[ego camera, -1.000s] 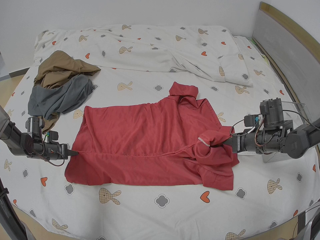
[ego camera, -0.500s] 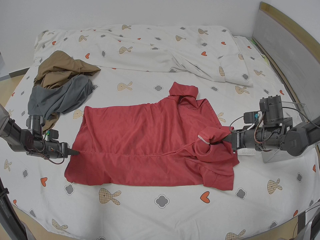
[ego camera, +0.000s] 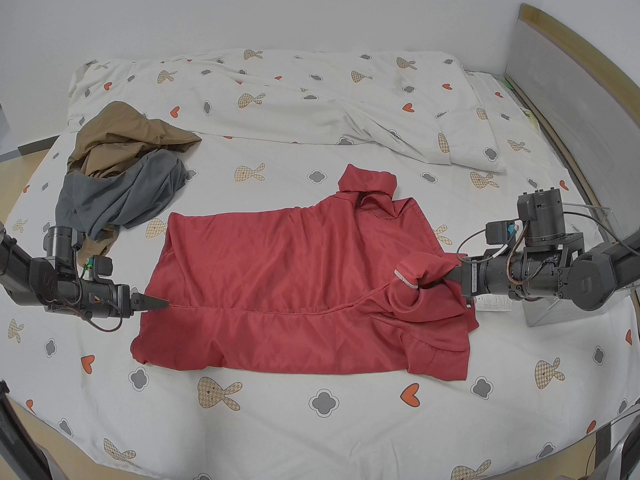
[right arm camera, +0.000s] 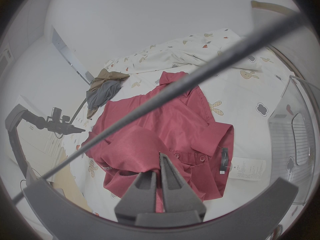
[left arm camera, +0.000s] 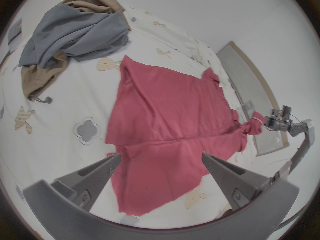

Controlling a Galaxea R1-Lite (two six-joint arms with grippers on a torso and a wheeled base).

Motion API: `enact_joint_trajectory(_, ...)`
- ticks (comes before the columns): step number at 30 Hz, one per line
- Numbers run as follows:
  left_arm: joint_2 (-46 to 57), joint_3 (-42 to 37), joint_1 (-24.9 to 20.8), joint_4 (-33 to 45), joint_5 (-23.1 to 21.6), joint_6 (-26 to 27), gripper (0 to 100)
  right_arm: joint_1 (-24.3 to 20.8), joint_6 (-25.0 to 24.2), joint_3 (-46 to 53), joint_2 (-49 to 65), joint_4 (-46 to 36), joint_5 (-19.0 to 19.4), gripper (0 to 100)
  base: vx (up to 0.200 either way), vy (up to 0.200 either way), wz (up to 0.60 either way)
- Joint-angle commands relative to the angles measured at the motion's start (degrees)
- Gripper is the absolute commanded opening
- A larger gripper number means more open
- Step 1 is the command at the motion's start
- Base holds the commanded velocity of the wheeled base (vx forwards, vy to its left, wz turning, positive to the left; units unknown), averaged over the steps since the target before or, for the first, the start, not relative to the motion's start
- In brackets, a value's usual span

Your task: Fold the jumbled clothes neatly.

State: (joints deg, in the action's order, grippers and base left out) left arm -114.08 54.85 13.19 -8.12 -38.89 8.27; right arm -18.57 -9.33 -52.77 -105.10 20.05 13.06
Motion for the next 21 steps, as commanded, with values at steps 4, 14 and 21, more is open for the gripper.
enact_joint_trajectory(4,5.01,-5.45,-4.66,-0.05,-3.39,0.26,100,-0.24,0.01,-1.81,-1.16,0.07,-0.05,0,0.000,0.000,0.00)
enact_joint_trajectory(14,-4.40,-4.66,-6.69,-1.64,-3.12,1.05,100,0.64,0.27,-6.47,-4.68,-0.37,-0.93,0,0.000,0.000,0.00)
enact_joint_trajectory(21,-8.53,-3.61,-4.05,-4.89,-2.77,0.79,100,0.99,0.45,-10.51,-5.91,-3.44,-0.84,0,0.000,0.000,0.00)
